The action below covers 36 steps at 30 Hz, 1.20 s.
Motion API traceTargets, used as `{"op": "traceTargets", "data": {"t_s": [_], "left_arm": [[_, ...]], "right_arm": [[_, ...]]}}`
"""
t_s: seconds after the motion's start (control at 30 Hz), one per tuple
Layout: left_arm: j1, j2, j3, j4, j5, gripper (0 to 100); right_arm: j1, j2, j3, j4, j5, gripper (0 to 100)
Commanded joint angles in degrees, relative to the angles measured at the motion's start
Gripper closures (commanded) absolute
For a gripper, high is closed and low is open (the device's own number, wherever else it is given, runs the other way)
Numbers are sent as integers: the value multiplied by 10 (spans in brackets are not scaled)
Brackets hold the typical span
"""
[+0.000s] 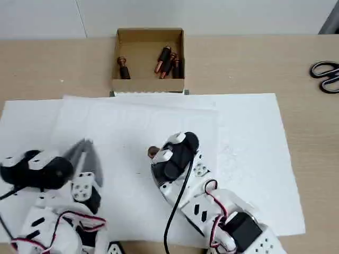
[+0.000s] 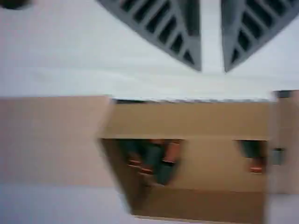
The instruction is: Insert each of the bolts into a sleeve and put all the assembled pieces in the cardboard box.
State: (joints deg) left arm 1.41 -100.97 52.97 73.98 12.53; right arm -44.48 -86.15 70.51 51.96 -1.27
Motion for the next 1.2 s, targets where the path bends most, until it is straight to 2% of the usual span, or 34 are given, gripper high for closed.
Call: {"op": "traceTargets", "data": {"t_s": [0.0, 0.2, 0.5, 0.67, 0.87, 1.03, 1.17], "left_arm": [[-76, 2, 30, -4, -21, 994], [-143, -16, 137, -52, -22, 994], [-96, -33, 260, -157, -2, 994], [-91, -33, 335, -218, -4, 994], [-91, -33, 433, -314, -40, 994], [-45, -31, 433, -314, -45, 994], [9, -30, 433, -244, -47, 994]], "right_arm": [[45, -10, -10, -3, -4, 996], [138, -10, -10, -3, -4, 996], [271, -11, -11, -2, -4, 996], [302, -11, -8, -2, -4, 996], [307, -11, -6, -2, -4, 996], [306, -10, -5, -3, -4, 995], [308, -9, 10, -44, -4, 995]]}}
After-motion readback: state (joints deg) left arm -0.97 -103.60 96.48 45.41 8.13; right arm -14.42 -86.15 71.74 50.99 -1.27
